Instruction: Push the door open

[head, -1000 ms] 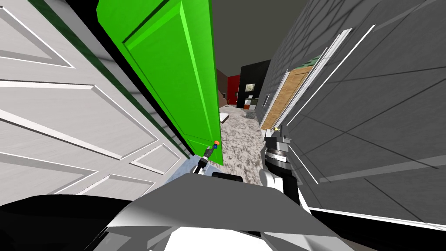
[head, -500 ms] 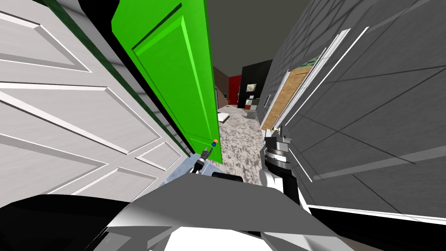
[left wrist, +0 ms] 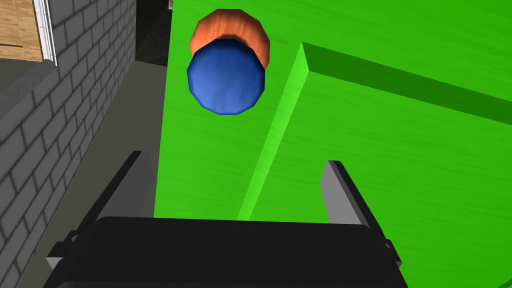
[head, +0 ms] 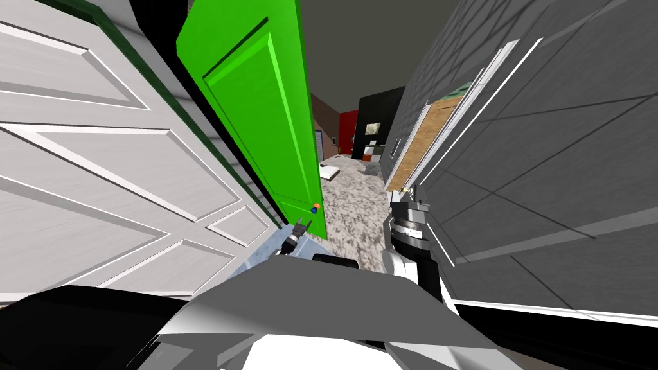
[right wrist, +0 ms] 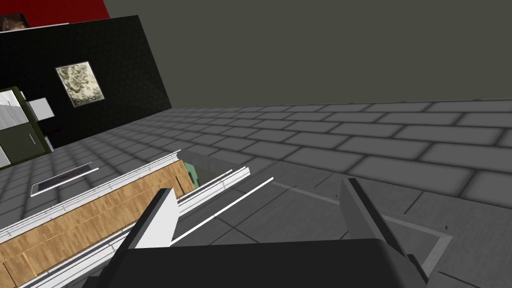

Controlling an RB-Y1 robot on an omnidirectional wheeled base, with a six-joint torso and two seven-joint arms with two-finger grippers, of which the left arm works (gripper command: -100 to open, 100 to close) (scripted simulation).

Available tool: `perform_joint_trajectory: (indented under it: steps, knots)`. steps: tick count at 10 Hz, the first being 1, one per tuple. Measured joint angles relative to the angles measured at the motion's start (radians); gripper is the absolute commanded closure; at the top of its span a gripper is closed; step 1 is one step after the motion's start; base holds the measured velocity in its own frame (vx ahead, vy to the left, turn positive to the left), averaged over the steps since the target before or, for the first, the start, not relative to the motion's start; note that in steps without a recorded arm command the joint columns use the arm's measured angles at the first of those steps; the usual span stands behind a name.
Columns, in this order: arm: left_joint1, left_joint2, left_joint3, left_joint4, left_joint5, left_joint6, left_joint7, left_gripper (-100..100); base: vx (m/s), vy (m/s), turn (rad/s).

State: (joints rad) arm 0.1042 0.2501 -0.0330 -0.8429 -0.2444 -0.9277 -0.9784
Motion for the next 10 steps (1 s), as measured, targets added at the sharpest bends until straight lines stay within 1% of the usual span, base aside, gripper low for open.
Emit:
perform_joint_trajectory:
  steps: [1, 3, 4, 5, 6, 10]
  knots:
    - [0.002, 0.008, 0.003, 0.007, -0.006, -0.009, -0.021, -100, -0.036, -0.056, 0.05]
    - [0.015, 0.025, 0.008, 0.007, -0.022, -0.022, -0.07, -100, -0.044, -0.059, 0.039]
    - [0.027, 0.034, 0.009, -0.006, -0.029, -0.021, -0.087, -100, -0.033, -0.051, 0.04]
    - [0.035, 0.043, 0.011, -0.01, -0.036, -0.024, -0.104, -100, -0.014, -0.022, 0.01]
    - [0.036, 0.044, 0.011, -0.01, -0.036, -0.025, -0.108, -100, 0.109, -0.02, -0.035]
    - [0.024, 0.032, 0.017, -0.003, -0.034, -0.016, -0.12, -100, 0.179, -0.041, -0.031]
